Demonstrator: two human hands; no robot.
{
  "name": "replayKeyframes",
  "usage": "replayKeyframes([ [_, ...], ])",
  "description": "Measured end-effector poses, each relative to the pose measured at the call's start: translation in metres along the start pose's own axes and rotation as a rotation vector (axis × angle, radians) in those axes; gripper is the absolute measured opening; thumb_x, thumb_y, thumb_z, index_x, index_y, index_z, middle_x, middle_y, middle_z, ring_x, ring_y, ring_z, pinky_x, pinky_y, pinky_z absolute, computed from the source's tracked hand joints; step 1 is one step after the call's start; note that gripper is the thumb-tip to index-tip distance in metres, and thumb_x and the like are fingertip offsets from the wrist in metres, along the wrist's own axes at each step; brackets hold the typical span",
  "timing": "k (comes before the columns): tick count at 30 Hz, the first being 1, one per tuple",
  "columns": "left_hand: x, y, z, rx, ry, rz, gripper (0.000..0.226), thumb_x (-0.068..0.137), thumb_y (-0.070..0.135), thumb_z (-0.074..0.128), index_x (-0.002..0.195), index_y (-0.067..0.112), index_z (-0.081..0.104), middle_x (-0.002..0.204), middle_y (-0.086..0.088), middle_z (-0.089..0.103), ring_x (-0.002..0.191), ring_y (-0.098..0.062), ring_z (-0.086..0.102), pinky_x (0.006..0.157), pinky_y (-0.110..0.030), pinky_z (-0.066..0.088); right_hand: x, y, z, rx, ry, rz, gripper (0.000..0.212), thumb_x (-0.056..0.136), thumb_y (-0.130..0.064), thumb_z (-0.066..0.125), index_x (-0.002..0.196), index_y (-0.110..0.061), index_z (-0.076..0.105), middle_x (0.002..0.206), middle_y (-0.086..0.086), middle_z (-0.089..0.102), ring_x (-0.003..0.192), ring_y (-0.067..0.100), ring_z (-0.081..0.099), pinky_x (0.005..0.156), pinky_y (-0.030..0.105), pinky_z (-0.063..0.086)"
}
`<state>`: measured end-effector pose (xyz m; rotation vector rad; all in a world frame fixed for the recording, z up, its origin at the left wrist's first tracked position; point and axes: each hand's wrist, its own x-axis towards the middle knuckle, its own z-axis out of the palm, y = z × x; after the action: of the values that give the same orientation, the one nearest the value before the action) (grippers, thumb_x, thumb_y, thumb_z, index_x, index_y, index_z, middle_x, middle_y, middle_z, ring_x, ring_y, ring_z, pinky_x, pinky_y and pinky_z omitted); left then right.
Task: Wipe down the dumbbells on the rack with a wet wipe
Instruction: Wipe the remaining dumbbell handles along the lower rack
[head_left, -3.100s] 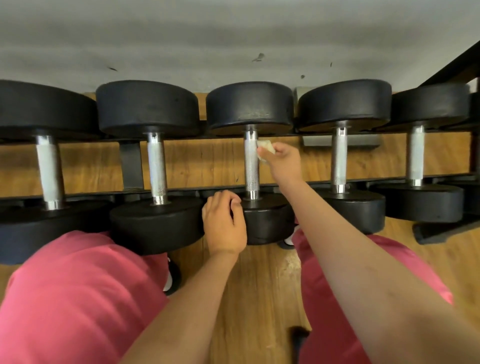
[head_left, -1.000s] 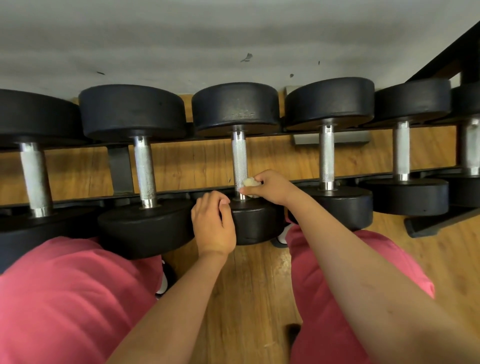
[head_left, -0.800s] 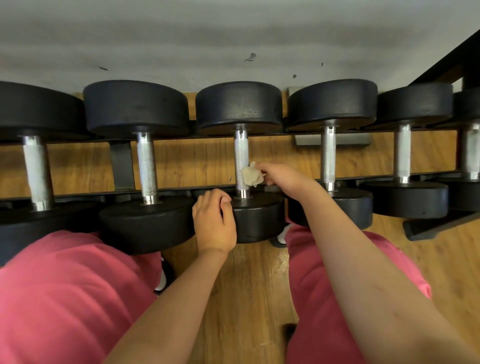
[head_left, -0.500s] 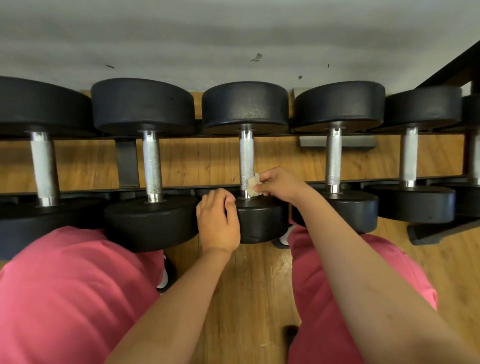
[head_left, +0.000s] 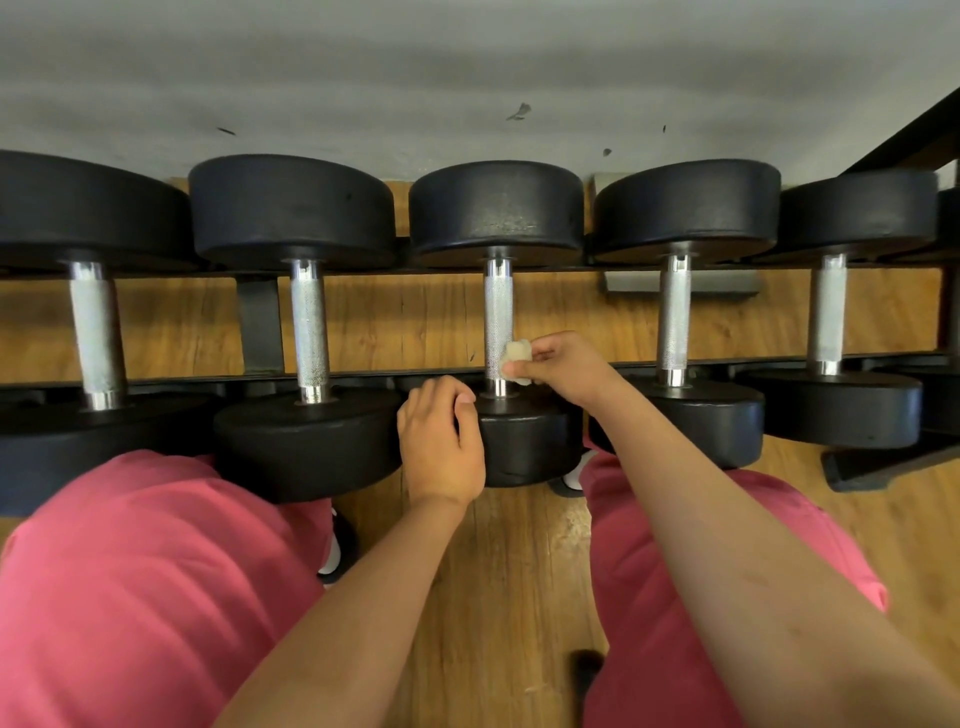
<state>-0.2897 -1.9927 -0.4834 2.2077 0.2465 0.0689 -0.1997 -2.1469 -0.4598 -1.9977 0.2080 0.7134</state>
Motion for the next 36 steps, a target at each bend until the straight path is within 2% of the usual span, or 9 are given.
replayKeyframes([
  [3,0.000,0.000,0.000,0.002,-0.007,-0.005,0.037,0.094,0.036,0.021,0.085,0.020,0.053,0.086,0.007,0.052,0.086,-0.010,0.047,0.089,-0.023,0.030,0.004,-0.004,0.004,0.055,0.036,-0.011,0.031,0.085,-0.025,0.073,0.113,-0.014,0.070,0.094,-0.008,0.069,0.086,0.001,0.061,0.073,0.016,0.043],
  [10,0.000,0.000,0.000,-0.006,-0.006,-0.005,0.039,0.094,0.035,0.021,0.086,0.018,0.056,0.085,0.006,0.053,0.086,-0.012,0.048,0.088,-0.024,0.032,0.018,-0.020,0.000,0.353,0.257,-0.087,0.024,0.086,-0.014,0.072,0.110,-0.012,0.070,0.101,-0.004,0.071,0.094,0.005,0.065,0.087,0.021,0.050],
  [12,0.000,-0.001,0.000,-0.009,-0.002,-0.003,0.040,0.094,0.035,0.022,0.086,0.016,0.056,0.085,0.005,0.054,0.085,-0.013,0.048,0.088,-0.025,0.032,0.023,-0.032,0.000,0.304,0.239,-0.156,0.024,0.088,-0.016,0.069,0.112,-0.014,0.070,0.101,-0.008,0.070,0.096,0.001,0.063,0.081,0.013,0.046],
  [16,0.000,-0.001,0.001,-0.003,0.002,-0.002,0.038,0.094,0.034,0.023,0.085,0.016,0.056,0.085,0.005,0.054,0.085,-0.012,0.047,0.088,-0.025,0.032,0.036,-0.041,0.001,0.338,0.302,-0.141,0.005,0.088,-0.021,0.070,0.089,-0.026,0.070,0.089,-0.011,0.069,0.090,0.005,0.064,0.085,0.022,0.049],
  [19,0.001,-0.001,0.001,-0.004,0.003,-0.007,0.037,0.094,0.033,0.023,0.085,0.016,0.056,0.085,0.005,0.054,0.085,-0.013,0.047,0.088,-0.027,0.034,0.039,-0.041,0.002,0.346,0.324,-0.134,0.009,0.086,-0.023,0.072,0.083,-0.030,0.067,0.087,-0.012,0.069,0.090,0.008,0.065,0.089,0.027,0.051],
  [22,0.001,-0.001,0.001,0.001,-0.001,0.000,0.037,0.094,0.033,0.023,0.085,0.017,0.055,0.085,0.005,0.054,0.085,-0.013,0.047,0.087,-0.027,0.034,0.037,-0.043,-0.004,0.314,0.315,-0.156,0.010,0.087,-0.027,0.071,0.094,-0.021,0.071,0.091,-0.010,0.070,0.094,0.007,0.064,0.088,0.024,0.049],
  [25,0.001,-0.001,0.001,0.003,-0.003,-0.003,0.037,0.094,0.033,0.023,0.085,0.017,0.055,0.086,0.005,0.054,0.085,-0.012,0.047,0.088,-0.026,0.033,0.034,-0.045,-0.012,0.322,0.248,-0.150,0.017,0.089,-0.034,0.067,0.095,-0.019,0.073,0.101,-0.004,0.072,0.104,0.012,0.064,0.101,0.035,0.047],
  [31,0.001,-0.002,0.001,0.004,-0.004,-0.003,0.037,0.094,0.033,0.024,0.085,0.017,0.055,0.085,0.006,0.053,0.085,-0.012,0.047,0.088,-0.024,0.032,0.028,-0.045,-0.031,0.784,-0.009,-0.029,0.027,0.095,-0.004,0.055,0.121,-0.004,0.058,0.120,0.010,0.066,0.113,0.016,0.063,0.100,0.029,0.049],
  [36,0.001,-0.001,0.002,-0.002,0.005,-0.003,0.036,0.094,0.032,0.024,0.085,0.017,0.055,0.085,0.006,0.054,0.084,-0.012,0.047,0.086,-0.024,0.031,0.034,-0.044,-0.015,0.475,0.196,-0.057,0.025,0.095,-0.010,0.058,0.119,-0.004,0.064,0.114,0.004,0.069,0.105,0.010,0.064,0.099,0.028,0.050],
])
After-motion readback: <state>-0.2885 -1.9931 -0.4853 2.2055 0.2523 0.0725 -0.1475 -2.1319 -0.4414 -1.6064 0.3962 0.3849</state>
